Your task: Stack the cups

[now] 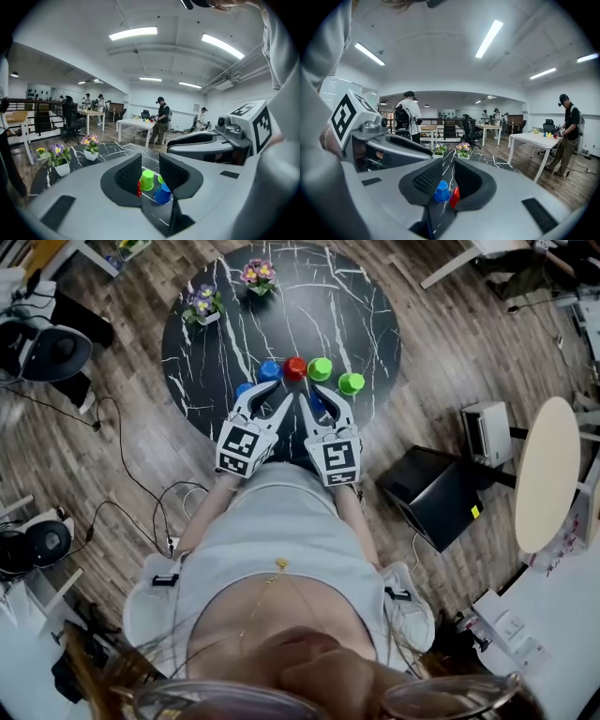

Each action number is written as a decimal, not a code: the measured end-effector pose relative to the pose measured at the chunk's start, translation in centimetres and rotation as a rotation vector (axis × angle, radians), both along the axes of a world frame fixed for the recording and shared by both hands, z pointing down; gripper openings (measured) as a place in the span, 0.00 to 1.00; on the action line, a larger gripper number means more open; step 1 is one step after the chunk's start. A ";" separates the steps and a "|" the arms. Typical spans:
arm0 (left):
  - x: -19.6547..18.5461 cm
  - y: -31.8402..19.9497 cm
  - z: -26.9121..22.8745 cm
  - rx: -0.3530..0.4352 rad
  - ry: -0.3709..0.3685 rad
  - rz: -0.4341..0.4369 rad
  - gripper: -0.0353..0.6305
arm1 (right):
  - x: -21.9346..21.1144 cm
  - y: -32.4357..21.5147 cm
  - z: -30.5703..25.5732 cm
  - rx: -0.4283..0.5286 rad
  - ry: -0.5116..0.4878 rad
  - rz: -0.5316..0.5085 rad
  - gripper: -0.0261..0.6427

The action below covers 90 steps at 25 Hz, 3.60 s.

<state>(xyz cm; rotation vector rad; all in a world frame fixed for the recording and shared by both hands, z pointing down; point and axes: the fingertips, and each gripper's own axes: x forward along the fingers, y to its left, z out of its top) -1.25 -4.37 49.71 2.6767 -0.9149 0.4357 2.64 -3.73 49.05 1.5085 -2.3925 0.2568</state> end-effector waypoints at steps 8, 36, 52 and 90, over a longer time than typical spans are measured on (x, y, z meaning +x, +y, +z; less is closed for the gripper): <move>-1.2 -0.5 1.7 -0.032 -0.042 0.009 0.23 | -0.2 0.0 0.7 -0.025 0.006 0.027 0.17; -6.8 -2.1 12.1 -0.194 -0.256 0.032 0.31 | -0.2 0.2 2.4 -0.097 0.003 0.128 0.18; -9.0 -2.4 17.3 -0.226 -0.474 0.040 0.44 | 1.0 0.7 2.7 -0.119 0.033 0.155 0.19; -9.2 -2.1 14.2 -0.197 -0.447 -0.046 0.40 | 2.5 2.2 2.9 -0.119 0.027 0.107 0.19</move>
